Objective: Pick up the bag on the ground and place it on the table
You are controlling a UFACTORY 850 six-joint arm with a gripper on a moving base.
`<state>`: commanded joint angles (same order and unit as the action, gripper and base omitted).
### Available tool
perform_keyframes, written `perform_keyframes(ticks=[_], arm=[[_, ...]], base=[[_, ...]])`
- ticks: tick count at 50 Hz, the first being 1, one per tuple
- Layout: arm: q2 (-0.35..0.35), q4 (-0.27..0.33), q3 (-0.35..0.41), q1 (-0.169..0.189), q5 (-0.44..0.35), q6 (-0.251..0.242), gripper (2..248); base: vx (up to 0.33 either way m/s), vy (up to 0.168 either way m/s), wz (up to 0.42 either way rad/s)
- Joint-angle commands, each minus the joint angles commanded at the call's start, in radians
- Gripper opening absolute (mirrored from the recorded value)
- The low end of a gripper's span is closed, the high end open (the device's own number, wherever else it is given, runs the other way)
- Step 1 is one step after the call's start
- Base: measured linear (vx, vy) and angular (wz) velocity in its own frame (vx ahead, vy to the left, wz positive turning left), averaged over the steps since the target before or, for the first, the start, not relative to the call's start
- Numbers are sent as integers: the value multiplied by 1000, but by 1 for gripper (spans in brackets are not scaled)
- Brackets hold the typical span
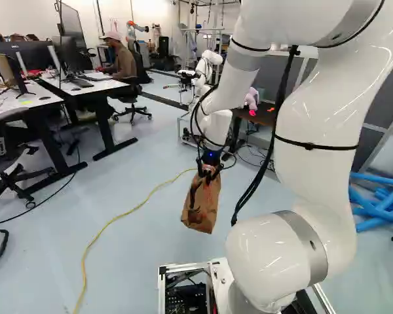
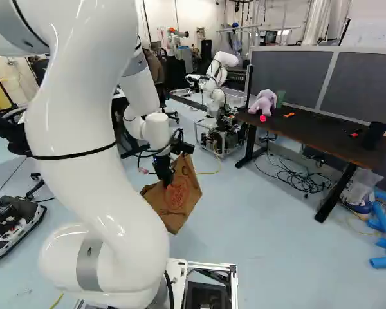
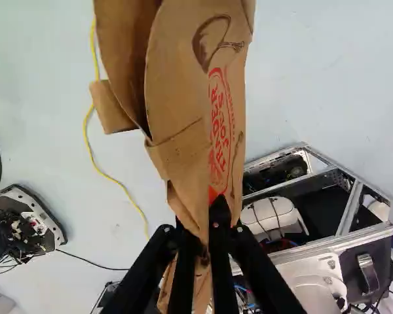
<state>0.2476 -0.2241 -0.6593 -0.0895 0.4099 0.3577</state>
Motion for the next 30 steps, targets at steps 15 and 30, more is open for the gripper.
perform_keyframes(ticks=[15,30], arm=[[-59,3,2,3,48,0,27],[-114,24,0,6,67,0,27]], base=[[0,0,0],[0,0,0]])
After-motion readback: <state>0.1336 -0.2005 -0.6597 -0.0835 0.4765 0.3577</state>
